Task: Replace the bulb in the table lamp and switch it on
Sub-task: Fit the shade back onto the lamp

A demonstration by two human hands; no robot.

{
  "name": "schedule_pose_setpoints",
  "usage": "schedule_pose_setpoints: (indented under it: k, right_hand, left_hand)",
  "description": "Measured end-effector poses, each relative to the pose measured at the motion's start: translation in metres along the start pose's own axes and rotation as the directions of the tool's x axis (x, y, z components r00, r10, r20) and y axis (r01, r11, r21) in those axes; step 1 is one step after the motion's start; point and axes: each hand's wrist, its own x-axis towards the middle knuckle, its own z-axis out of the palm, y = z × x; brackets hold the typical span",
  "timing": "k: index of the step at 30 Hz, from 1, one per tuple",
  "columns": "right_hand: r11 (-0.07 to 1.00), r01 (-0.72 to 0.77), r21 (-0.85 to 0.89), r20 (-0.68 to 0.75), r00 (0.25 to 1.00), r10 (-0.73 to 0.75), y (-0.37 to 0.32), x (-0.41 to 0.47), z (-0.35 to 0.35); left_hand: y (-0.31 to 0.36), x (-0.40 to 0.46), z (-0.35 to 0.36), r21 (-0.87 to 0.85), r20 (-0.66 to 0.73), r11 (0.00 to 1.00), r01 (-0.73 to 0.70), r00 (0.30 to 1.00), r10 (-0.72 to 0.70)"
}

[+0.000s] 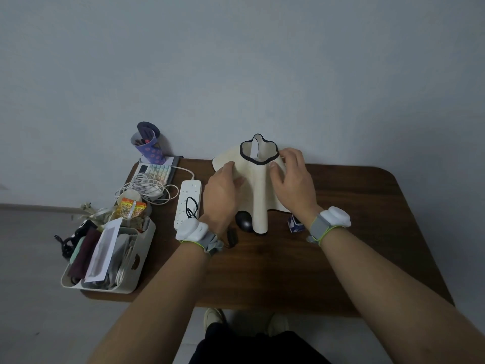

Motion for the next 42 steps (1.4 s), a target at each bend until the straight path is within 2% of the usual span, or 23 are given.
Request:
schedule_pose_setpoints:
  k: [12,23,34,38,42]
  right_hand:
    - [0.999,0.017,-0.033,0.062,0.998,-0.015,0.012,-0.007,0.007]
    - [0.996,-0.026,-0.08,0.035,0.999,0.029,0.015,-0.008,0.008]
    - [1.0,-0.009,-0.029,0.023,1.0,0.01,-0.001,0.003,-0.003]
    - [1.0,-0.004,-0.027,0.023,1.0,0.005,-0.004,0.005,-0.005]
    - [0.999,-0.005,-0.044,0.027,1.0,0.006,0.0,0.007,-0.011]
  left_hand:
    - [-0.007,0.0,0.003,0.003,0.022,1.0,-0.002,1.0,0.002]
    - [-0.003,-0.004,0.0,-0.006,0.038,1.0,0.026,0.999,-0.025]
    - [0.011,-0.001,-0.018,-0.041,0.07,0.994,0.097,0.993,-0.094]
    - [0.018,-0.002,-0.023,-0.031,0.041,0.997,0.064,0.997,-0.063]
    - [0.033,0.004,-0.03,0.006,-0.052,0.999,-0.051,0.997,0.051]
